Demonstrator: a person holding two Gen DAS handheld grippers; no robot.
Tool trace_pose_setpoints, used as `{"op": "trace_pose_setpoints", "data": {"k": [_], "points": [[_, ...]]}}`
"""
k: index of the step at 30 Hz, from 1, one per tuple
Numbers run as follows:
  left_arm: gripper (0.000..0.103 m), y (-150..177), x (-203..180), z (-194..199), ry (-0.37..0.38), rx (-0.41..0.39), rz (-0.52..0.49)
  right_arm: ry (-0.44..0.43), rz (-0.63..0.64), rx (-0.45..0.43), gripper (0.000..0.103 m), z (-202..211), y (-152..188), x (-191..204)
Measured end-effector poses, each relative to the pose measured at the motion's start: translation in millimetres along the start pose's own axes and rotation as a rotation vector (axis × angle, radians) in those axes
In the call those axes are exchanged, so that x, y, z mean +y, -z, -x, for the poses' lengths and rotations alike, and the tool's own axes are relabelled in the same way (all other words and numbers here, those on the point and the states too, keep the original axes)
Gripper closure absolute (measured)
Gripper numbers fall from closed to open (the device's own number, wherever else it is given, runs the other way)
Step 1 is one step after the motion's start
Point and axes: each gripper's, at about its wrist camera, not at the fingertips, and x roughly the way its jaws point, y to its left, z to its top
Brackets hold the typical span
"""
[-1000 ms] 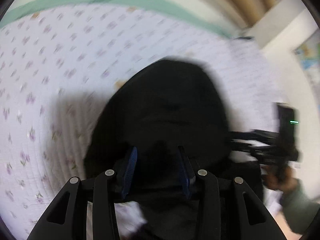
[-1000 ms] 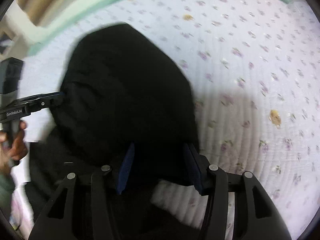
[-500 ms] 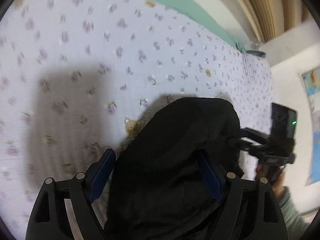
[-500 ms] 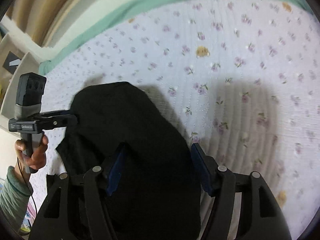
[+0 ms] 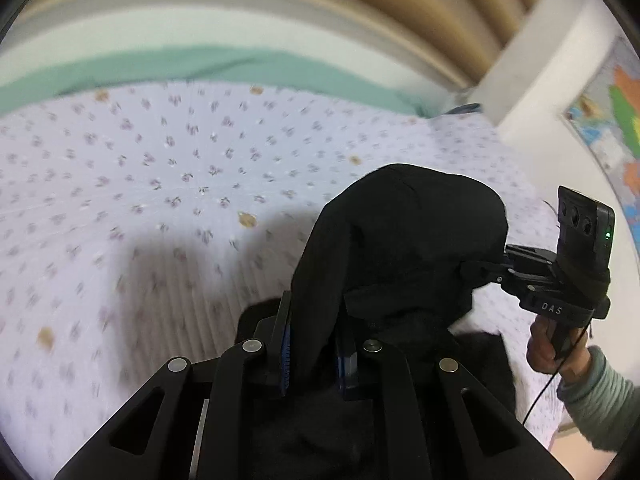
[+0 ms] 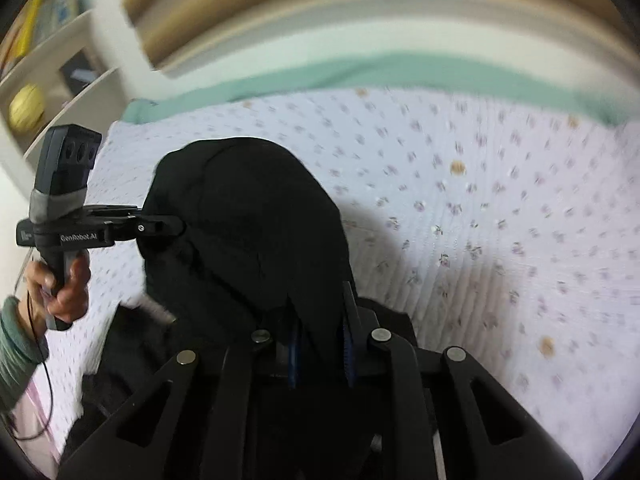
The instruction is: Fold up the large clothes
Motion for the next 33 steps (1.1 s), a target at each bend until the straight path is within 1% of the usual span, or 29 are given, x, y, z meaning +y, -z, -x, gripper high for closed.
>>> {"op": "trace_pose_setpoints", "data": {"k": [3,5,6,8,9,12,14,16,17,19,20,21,22,23,25,26,27,28,29,30,31,32,33], "points": [[0.087,33,-34,40,-0.038,-0.037,-0.041,0.023,0.055,-0.026,0.083,40,20,28],[0.087,55,-54,60,-0.047,-0.051,-0.046,0.056,0.095,-0.05,0.083,67,38,50],[0.087,69,-64,72,-0.058,-0.059,-0.053,0.055,0.099,-0.059,0.083,79,46,57],[0.087,99,-82,97,-0.063,-0.07,-0.069,0.052,0.102,-0.074,0.083,107,71,74],[0.087,112,-91,103,-0.066,-0.07,-0.073,0.052,0.103,-0.075,0.083,112,80,84],[0.087,158,-115,118,-0.088,-0.056,-0.09,0.064,0.102,-0.049,0.083,130,128,112],[0.086,192,-124,115,-0.12,-0.013,-0.094,0.081,0.105,-0.014,0.083,132,157,123],[0.084,226,-128,103,-0.173,0.032,-0.085,0.072,0.074,0.053,0.083,122,195,127],[0.08,237,-127,95,-0.199,0.054,-0.081,0.083,0.062,0.086,0.083,113,209,128],[0.077,269,-118,71,-0.234,0.134,-0.039,0.108,0.022,0.155,0.083,97,235,127],[0.076,287,-113,58,-0.261,0.194,-0.013,0.114,0.002,0.197,0.082,90,246,125],[0.077,299,-109,53,-0.276,0.238,0.003,0.122,-0.021,0.231,0.082,88,254,122],[0.077,311,-107,54,-0.28,0.256,0.015,0.119,-0.045,0.253,0.082,89,259,119],[0.076,320,-107,62,-0.271,0.249,0.023,0.101,-0.076,0.265,0.082,94,264,115],[0.076,329,-104,75,-0.254,0.266,0.053,0.086,-0.105,0.255,0.08,110,264,110],[0.076,331,-101,88,-0.256,0.262,0.071,0.081,-0.113,0.24,0.072,121,260,108],[0.076,329,-99,98,-0.255,0.243,0.082,0.051,-0.123,0.221,0.065,131,254,107],[0.076,323,-97,109,-0.249,0.219,0.094,0.02,-0.135,0.196,0.064,141,247,107],[0.076,314,-96,123,-0.234,0.179,0.111,-0.012,-0.146,0.16,0.058,151,237,109],[0.076,302,-96,138,-0.202,0.121,0.129,-0.025,-0.15,0.129,0.046,158,228,112],[0.074,288,-98,151,-0.158,0.062,0.147,-0.032,-0.15,0.087,0.041,164,215,116],[0.064,274,-99,159,-0.105,0.014,0.171,-0.042,-0.15,0.051,0.034,166,201,120],[0.057,264,-101,162,-0.068,-0.012,0.193,-0.05,-0.153,0.033,0.032,164,191,126]]}}
